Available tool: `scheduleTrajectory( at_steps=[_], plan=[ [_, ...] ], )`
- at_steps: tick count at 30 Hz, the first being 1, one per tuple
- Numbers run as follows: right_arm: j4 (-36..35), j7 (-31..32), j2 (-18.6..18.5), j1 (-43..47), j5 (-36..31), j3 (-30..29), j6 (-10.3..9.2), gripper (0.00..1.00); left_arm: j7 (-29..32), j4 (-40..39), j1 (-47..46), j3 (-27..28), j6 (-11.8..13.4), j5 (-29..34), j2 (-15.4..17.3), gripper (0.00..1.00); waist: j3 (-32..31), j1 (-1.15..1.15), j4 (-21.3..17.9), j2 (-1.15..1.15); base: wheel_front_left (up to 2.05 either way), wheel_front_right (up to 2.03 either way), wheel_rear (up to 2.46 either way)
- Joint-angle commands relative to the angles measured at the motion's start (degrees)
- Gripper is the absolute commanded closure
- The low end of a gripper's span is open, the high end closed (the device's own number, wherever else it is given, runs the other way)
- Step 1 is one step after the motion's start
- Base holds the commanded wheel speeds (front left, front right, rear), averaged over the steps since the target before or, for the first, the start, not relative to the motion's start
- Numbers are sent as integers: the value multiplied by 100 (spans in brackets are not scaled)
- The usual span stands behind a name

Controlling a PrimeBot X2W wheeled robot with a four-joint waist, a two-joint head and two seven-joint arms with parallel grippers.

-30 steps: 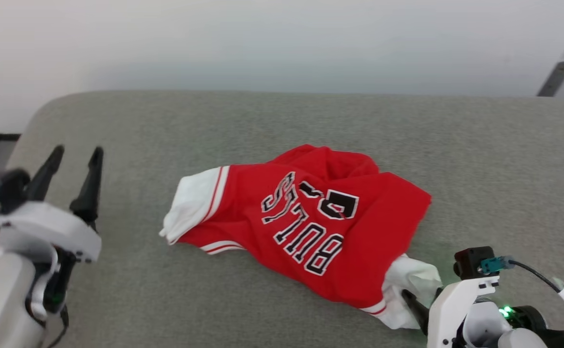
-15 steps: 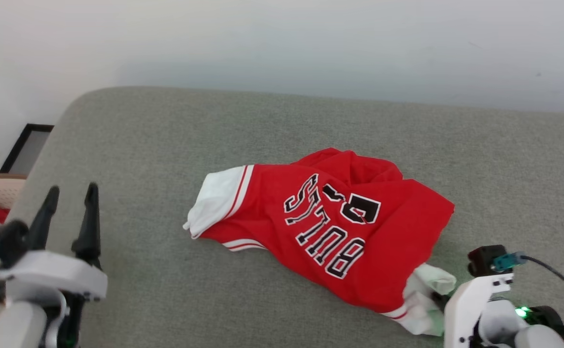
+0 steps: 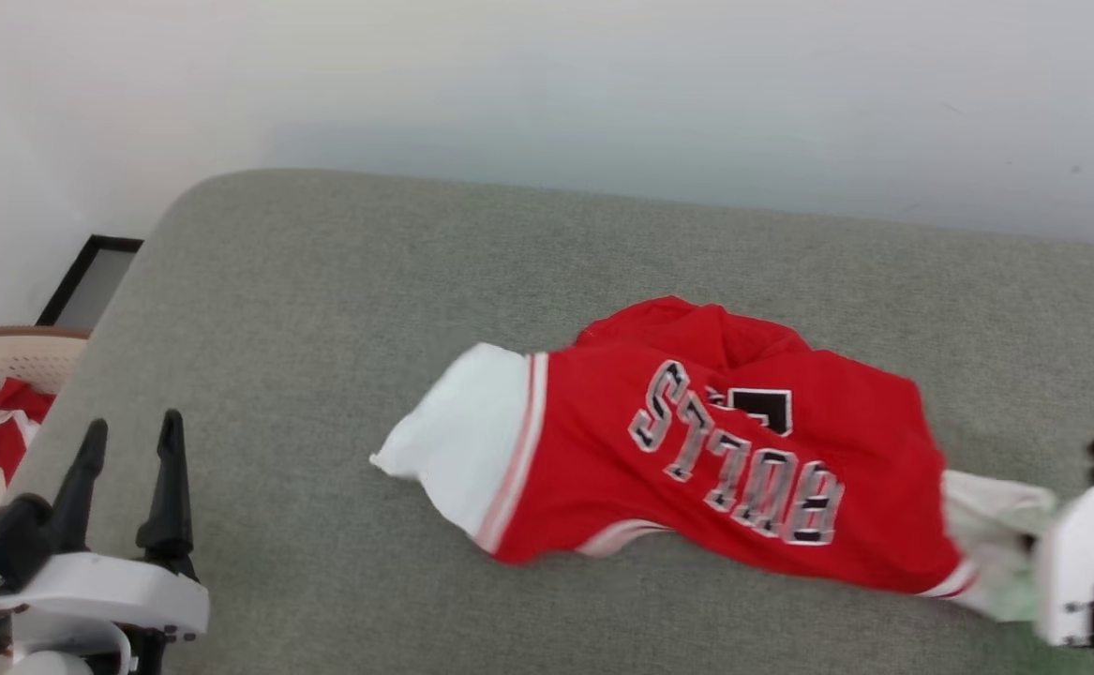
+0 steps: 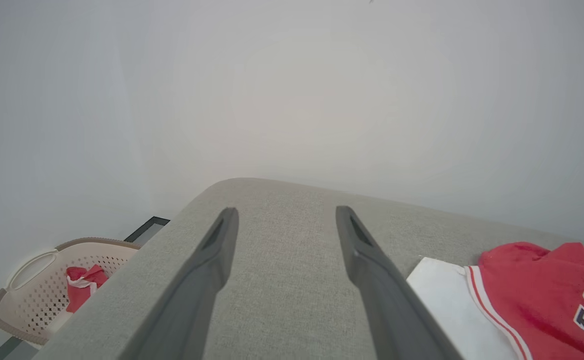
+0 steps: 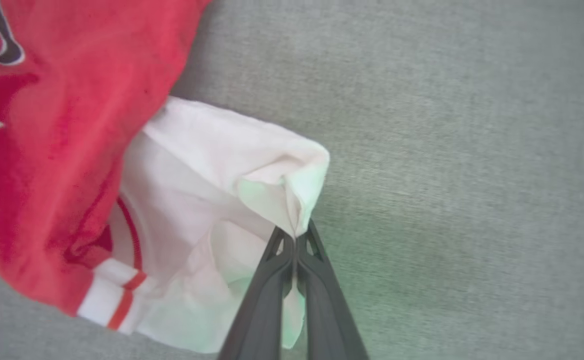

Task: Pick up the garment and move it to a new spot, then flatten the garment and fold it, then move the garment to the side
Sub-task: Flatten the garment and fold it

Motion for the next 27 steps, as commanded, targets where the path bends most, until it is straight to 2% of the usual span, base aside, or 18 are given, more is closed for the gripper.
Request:
scheduleTrajectory(
  at_steps=[1,8,16,17,18,19,20,27],
  plan=[
    [34,51,-134,-68,59,-105,-8,100,-6,-14,61,44,-43,65,-33,0,-2,0,29,0,0,0,0],
    [396,188,-588,-185,-46,-610,-8,100,-6,15,83,117,-165,205,-141,0,37,0,100,0,0,0,0],
    [1046,23,-468,-310,-213,-916,-8,100,-7,77,93,137,-257,268,-197,0,83,0,68,0,0,0,0],
    [1124,-29,-445,-354,-226,-897,-8,75,-7,89,92,118,-272,272,-191,0,84,0,47,0,0,0,0],
    [1177,-89,-421,-391,-231,-882,-8,54,-7,97,88,114,-286,268,-186,0,80,0,21,0,0,0,0],
    [1220,-129,-401,-432,-231,-866,-8,4,2,105,86,108,-286,262,-172,0,77,0,-8,0,0,0,0],
    [1257,-159,-394,-463,-229,-833,-8,0,33,103,89,92,-301,248,-166,0,67,0,-46,0,0,0,0],
    [1033,-276,-397,-527,-96,-608,-8,0,306,-20,151,27,-358,198,13,0,-52,0,-379,0,0,0,0]
  ],
)
